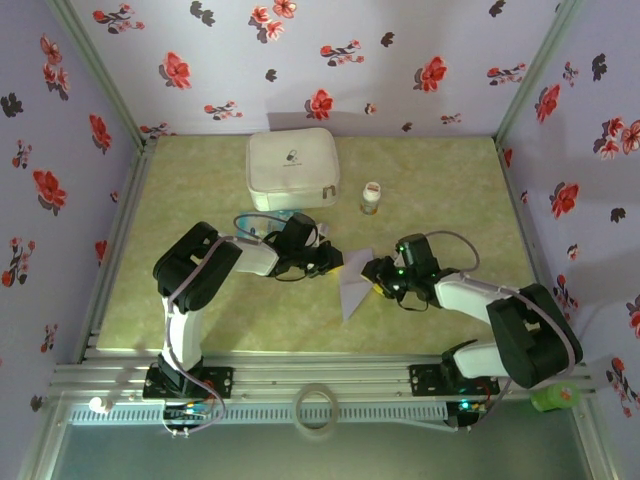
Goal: Fold a paper plane with a square sheet of paper (pick it up from the middle)
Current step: Fold the wing for the fifth time at the center of the table.
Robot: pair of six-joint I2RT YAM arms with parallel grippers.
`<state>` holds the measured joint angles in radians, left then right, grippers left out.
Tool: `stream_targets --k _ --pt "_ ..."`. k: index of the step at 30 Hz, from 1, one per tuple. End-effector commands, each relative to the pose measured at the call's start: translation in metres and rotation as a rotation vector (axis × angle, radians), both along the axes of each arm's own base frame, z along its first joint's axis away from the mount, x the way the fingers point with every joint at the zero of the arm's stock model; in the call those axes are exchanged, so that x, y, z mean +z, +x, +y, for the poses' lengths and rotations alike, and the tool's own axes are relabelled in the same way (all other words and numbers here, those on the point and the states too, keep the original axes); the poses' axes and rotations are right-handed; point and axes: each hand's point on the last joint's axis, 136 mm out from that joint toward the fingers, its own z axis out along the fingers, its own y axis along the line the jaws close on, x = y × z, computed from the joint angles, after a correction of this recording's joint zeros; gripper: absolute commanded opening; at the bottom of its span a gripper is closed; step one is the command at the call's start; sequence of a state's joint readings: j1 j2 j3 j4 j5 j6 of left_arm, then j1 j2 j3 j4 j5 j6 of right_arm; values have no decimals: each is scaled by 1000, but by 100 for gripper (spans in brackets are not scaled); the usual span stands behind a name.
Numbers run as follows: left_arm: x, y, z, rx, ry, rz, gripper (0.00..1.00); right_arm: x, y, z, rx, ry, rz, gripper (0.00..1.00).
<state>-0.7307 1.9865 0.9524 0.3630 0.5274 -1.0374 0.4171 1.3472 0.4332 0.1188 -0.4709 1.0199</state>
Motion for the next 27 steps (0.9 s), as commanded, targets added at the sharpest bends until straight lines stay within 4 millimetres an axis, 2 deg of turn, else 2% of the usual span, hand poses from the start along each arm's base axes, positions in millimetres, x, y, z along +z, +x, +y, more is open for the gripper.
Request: stream_targets --k 1,6,17,22,27 --pt "-53 -21 45 37 208 125 13 14 12 12 95 50 -68 42" --pt "-53 -21 45 35 213 127 13 13 22 14 145 41 -87 40" --pt "-53 -21 46 35 216 129 13 9 25 10 243 29 -75 38" --pt "-54 -19 46 37 220 131 13 7 28 6 290 -3 -70 34" --pt "-54 -18 46 38 219 130 13 6 32 5 318 6 -66 25"
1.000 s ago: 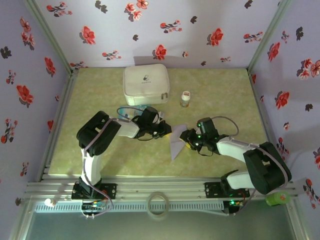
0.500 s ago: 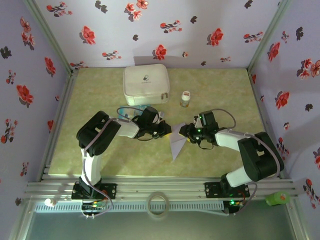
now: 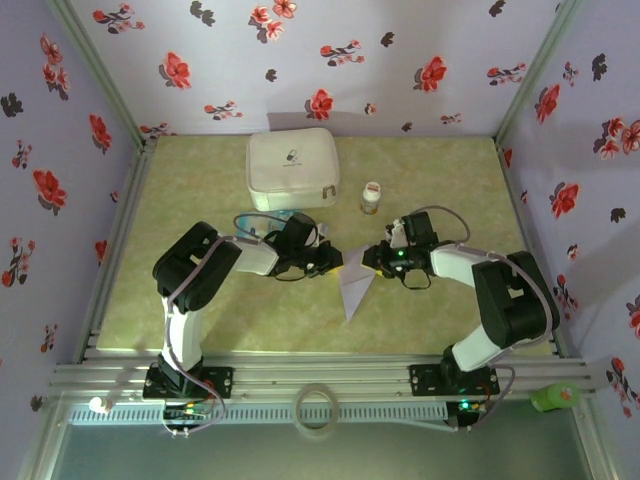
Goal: Fold a paper plane with a square sheet of paper (pick it up from the middle)
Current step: Fold the wing for the fifth time at the center of the table.
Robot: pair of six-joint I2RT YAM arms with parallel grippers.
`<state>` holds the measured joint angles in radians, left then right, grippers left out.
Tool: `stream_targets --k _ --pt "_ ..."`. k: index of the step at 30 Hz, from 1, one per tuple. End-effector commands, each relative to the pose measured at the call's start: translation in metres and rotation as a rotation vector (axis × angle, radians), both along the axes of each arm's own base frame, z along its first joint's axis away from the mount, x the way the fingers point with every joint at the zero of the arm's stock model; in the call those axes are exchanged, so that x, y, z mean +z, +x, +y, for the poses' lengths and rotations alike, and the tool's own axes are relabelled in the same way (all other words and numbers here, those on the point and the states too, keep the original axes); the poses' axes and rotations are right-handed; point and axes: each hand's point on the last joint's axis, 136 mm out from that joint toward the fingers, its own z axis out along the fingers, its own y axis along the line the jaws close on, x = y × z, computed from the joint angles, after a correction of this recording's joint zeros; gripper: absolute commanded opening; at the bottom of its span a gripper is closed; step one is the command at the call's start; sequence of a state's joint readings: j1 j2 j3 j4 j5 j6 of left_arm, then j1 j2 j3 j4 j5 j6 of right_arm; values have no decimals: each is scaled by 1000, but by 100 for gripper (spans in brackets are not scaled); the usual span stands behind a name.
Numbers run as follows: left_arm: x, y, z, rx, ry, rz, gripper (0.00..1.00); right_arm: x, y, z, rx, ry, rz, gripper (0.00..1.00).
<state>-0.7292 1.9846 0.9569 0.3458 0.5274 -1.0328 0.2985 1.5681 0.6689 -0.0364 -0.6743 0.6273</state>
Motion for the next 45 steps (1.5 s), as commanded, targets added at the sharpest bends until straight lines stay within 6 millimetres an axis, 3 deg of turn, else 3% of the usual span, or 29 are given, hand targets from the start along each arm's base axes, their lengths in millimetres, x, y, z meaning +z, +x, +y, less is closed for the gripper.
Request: stream_targets --k 1,10,13,16,21,25,29,36,45 --pt "-54 -18 45 39 211 125 13 -1 -4 1 63 3 7 24" --pt "-49 -14 46 48 200 116 15 -4 -4 1 94 4 23 13" --pt "-30 -10 43 42 169 75 21 -2 -3 -1 72 -1 24 8" --pt "1 -3 38 29 129 -5 28 2 0 -2 26 14 20 5" --pt "44 8 33 11 94 -129 35 5 9 -13 -181 26 27 3" --pt "53 7 29 6 57 -140 34 3 10 -19 -344 57 43 3" --pt "60 2 10 -37 -34 -108 29 1 4 -12 -373 59 53 4" --pt "49 -4 -16 -82 -85 -44 22 -6 -7 -2 -342 37 72 5" --pt "-5 -7 -7 -38 15 68 18 -4 -12 1 -301 41 68 12"
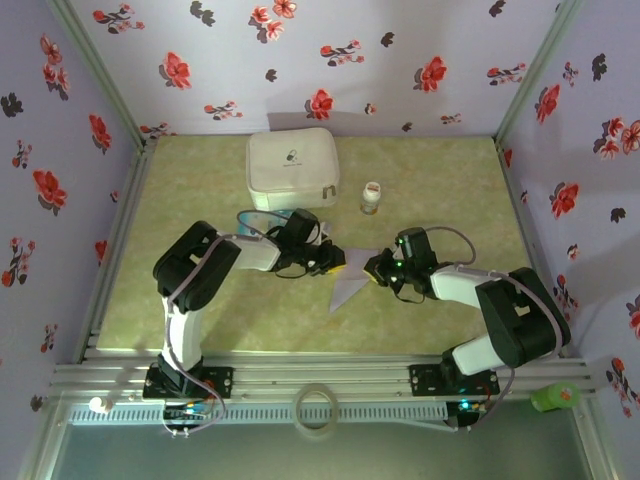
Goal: Fold a paper plane with a square sheet of paper (pick it up from the middle)
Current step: Fold the wing for the fifth time at the center of the table.
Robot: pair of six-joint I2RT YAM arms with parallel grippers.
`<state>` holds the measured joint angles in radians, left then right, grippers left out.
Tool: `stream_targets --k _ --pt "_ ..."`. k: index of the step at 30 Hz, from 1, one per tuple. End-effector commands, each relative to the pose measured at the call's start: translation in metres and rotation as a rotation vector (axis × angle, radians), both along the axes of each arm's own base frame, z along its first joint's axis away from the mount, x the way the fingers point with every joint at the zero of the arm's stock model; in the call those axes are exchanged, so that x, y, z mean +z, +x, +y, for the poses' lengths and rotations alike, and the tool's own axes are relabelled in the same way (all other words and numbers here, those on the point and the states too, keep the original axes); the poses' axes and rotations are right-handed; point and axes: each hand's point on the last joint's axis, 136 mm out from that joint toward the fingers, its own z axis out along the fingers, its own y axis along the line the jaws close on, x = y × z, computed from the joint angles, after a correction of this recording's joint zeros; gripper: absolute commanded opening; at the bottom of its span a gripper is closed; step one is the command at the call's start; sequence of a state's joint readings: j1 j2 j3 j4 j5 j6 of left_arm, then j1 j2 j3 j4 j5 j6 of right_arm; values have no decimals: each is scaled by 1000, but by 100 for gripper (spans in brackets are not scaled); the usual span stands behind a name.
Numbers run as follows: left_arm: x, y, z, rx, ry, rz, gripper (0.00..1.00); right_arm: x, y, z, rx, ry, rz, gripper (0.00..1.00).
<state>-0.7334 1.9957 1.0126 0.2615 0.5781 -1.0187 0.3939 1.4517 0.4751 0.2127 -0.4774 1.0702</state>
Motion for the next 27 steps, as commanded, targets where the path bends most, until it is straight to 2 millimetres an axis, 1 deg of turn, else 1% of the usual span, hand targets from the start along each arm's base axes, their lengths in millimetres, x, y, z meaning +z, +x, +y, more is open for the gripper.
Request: stream_targets --k 1,3,6,9,12,15,21,24,27 --pt "-14 -2 2 8 26 29 18 8 -1 3 31 5 -32 14" --pt "-23 -6 5 -1 49 46 17 10 0 3 49 -3 -40 18" --pt "-28 -9 8 -4 64 54 17 14 4 -1 56 -15 -60 26" --pt "-29 -10 8 -10 70 51 17 17 8 -6 58 -7 -70 28" --pt "-29 -9 8 -15 76 49 17 23 12 -6 73 18 -93 28" --pt "-28 -8 8 -16 74 44 17 22 12 -3 100 26 -83 26" --pt "-19 -6 6 -23 69 27 18 12 11 -4 112 19 -66 18" --pt "-8 -3 4 -29 60 3 20 11 10 -6 106 11 -64 15" --pt "9 0 3 -35 48 -35 23 9 9 -7 104 10 -58 10"
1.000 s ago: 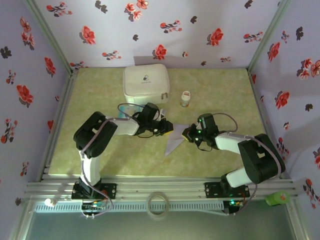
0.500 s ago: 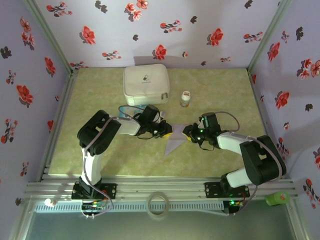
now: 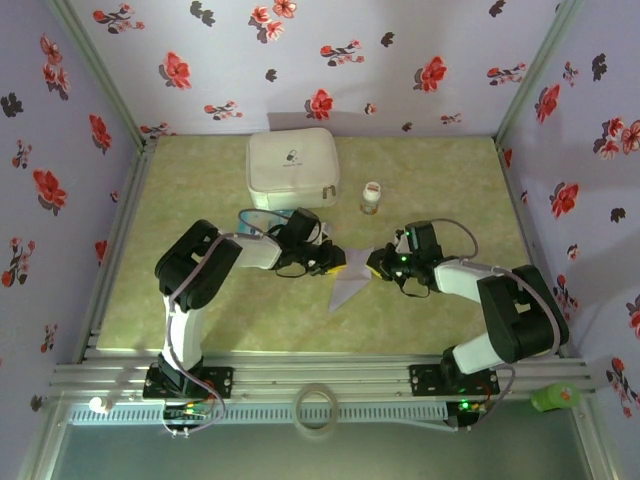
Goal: Fold a paper plane with a square sheet of paper (pick it up from the middle)
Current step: Fold the wing for the fifth time at the center of the table.
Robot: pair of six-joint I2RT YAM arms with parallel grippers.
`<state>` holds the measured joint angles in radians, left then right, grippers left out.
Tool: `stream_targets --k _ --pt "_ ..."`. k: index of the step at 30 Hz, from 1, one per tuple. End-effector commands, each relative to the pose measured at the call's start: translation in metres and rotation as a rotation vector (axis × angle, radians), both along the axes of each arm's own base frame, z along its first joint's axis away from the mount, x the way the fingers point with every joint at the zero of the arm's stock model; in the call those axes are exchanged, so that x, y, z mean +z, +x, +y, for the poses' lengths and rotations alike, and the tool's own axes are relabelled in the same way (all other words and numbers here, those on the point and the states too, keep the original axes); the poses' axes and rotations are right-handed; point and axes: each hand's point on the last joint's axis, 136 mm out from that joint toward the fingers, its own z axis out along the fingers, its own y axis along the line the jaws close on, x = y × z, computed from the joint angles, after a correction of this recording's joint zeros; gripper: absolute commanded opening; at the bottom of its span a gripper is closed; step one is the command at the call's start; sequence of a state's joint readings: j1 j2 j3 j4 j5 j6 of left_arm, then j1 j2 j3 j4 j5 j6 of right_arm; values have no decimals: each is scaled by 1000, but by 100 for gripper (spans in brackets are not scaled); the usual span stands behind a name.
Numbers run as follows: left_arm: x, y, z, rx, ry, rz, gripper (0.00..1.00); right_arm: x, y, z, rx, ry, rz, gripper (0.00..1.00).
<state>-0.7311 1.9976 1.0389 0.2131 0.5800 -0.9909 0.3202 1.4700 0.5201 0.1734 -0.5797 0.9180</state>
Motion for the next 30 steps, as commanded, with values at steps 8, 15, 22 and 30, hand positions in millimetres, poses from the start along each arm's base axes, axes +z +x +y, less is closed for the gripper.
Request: stream_targets --k 8,15,22,30 --pt "42 -1 13 -20 44 -134 27 -4 -3 -4 7 -22 7 21" --pt "43 -5 18 -13 45 -138 27 -6 -7 -1 54 -27 6 22" --pt "62 -5 15 -39 20 -225 26 0 -5 -2 27 -13 -5 10" --pt "61 -40 24 -258 386 -562 35 19 -1 -7 -87 33 -6 5"
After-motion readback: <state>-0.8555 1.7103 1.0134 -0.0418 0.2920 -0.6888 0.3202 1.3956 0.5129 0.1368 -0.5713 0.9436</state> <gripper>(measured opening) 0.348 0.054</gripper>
